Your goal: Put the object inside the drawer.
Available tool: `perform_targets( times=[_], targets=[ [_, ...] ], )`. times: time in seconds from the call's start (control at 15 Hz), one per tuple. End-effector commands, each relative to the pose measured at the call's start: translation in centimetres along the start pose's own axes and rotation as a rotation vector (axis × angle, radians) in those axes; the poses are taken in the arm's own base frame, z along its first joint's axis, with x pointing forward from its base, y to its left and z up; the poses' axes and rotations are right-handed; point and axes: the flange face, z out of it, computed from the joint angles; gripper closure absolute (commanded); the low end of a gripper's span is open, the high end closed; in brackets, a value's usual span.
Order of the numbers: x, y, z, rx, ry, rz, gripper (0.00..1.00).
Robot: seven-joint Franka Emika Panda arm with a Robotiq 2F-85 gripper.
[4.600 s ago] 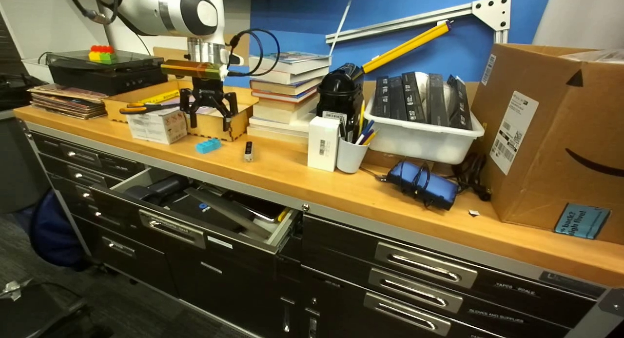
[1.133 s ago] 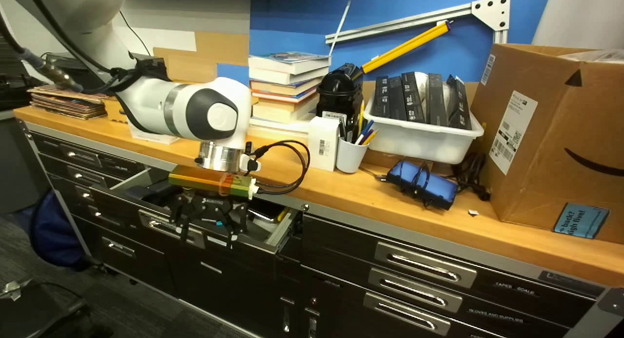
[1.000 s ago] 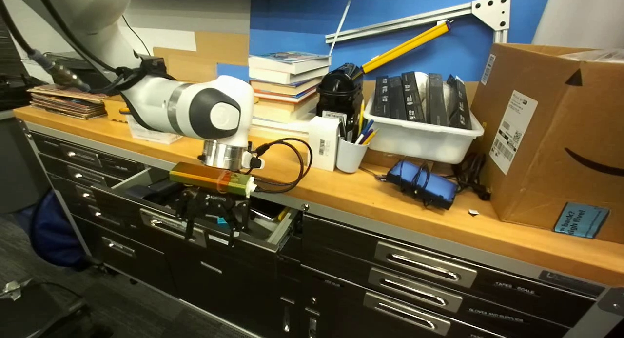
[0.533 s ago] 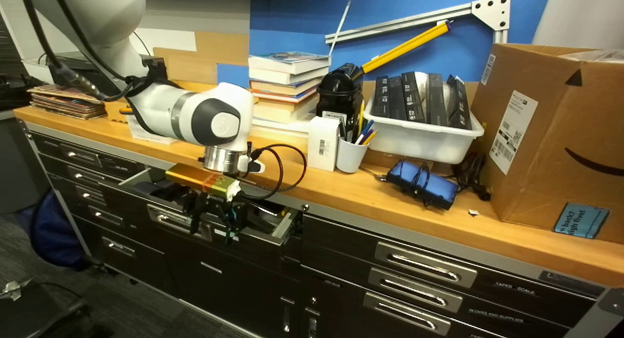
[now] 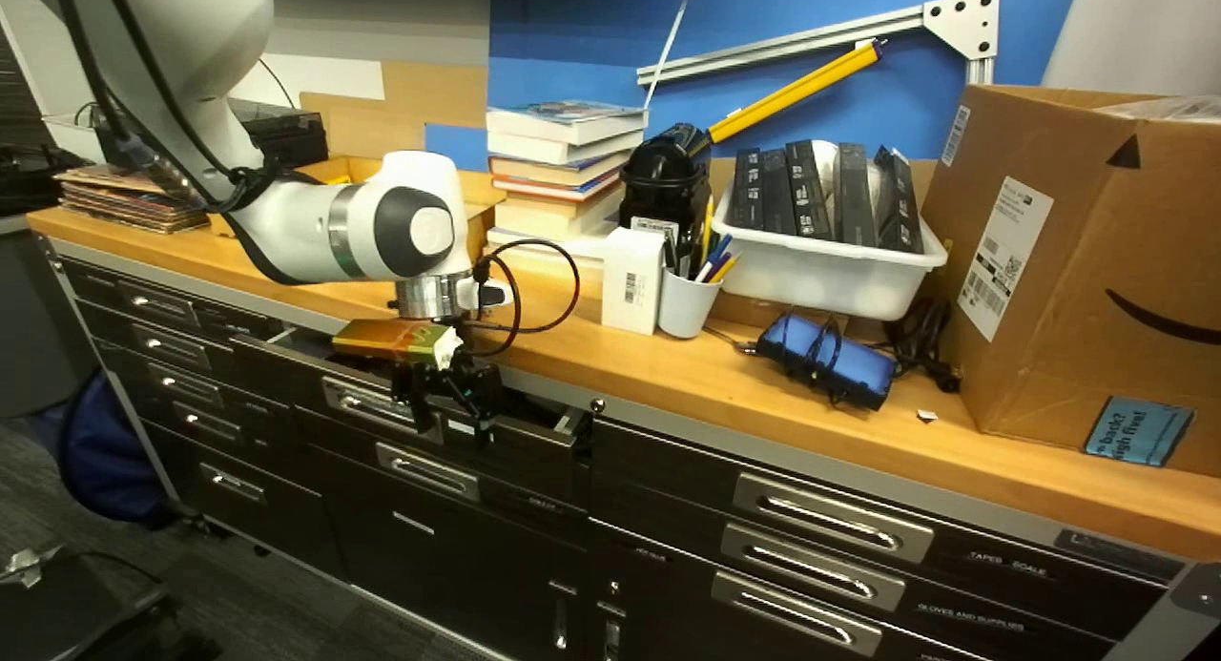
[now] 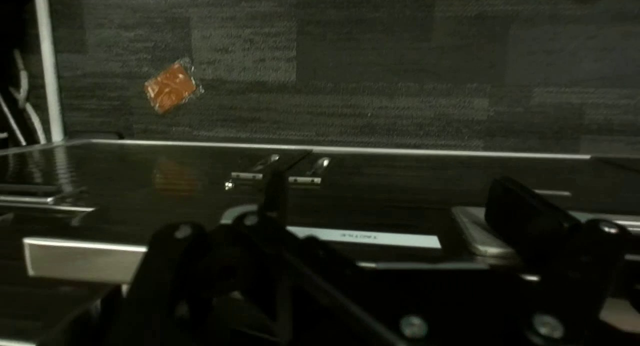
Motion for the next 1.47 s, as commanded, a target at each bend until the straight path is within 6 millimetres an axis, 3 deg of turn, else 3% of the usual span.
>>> perform_targets(
  times=[0.0,0.4,0.8,1.07,1.2,1.27,1.33,1.4],
  targets=[
    [1.0,-0.1,-0.5,-0.053,0.143,0.062,0.00],
    [1.2,0.1,-0.3,-0.109,0.270,0.099,0.00],
    [0.7,-0.1,-1.8,-0.151,0.458,0.132,0.00],
    [-1.7,-0.2,-2.3,-0.150,0.446,0.121,0.00],
    [-4.1,0.6,-4.3,-0.118,0.407,0.062,0.00],
    [-5.7,-0.3,-4.4,-0.095,0.391,0.011,0.00],
    [-6.0,0.0,-5.7,-0.070,0.407,-0.002,0.00],
    [-7.0,-1.1,-5.8,-0.045,0.392,-0.044,0.00]
  ],
)
